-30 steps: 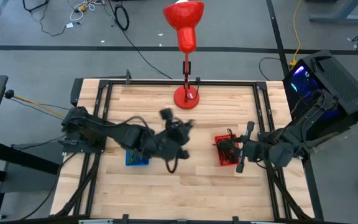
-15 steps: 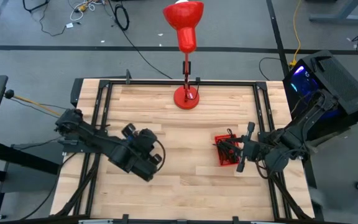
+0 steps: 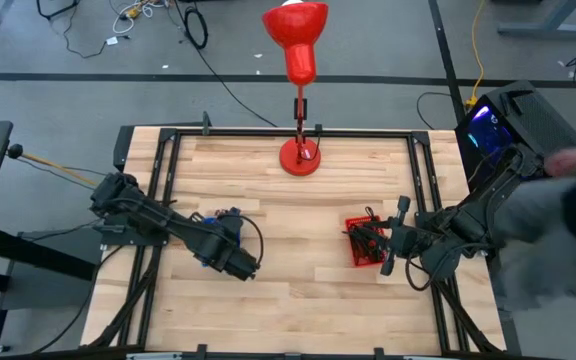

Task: Pick & Place USB Port
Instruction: Put the green and black charger cable into the blue bin

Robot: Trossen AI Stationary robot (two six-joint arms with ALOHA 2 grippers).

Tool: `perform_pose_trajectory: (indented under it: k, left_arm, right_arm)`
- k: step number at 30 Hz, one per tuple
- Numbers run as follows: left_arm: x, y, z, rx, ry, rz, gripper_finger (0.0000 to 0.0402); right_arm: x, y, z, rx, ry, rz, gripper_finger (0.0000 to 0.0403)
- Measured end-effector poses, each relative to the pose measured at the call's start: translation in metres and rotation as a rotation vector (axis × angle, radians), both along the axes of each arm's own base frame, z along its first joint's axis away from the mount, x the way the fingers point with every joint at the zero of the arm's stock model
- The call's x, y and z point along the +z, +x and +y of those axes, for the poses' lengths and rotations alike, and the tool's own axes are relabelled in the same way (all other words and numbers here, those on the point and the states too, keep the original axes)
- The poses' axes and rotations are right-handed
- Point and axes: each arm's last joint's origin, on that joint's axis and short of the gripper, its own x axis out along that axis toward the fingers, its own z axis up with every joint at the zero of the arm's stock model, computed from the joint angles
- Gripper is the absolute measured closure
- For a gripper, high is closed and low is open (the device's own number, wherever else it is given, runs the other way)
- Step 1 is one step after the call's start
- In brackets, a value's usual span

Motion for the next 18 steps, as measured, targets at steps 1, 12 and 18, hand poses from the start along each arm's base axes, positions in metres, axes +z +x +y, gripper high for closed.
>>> perform_pose_trajectory:
  k: [1, 12, 18]
  left_arm:
    - [-0.003, 0.001, 0.001, 0.012, -0.019, 0.005, 0.0374]
    - [-0.019, 0.019, 0.018, 0.006, -0.186, -0.013, 0.0374]
    - [-0.020, 0.023, 0.032, 0.014, -0.201, 0.014, 0.0374]
  right_arm:
    - [0.000, 0.000, 0.000, 0.000, -0.001, 0.002, 0.0356]
    - [-0.003, -0.001, -0.001, -0.004, -0.013, 0.022, 0.0356]
    - [-0.008, -0.004, -0.004, -0.028, 0.003, 0.053, 0.0356]
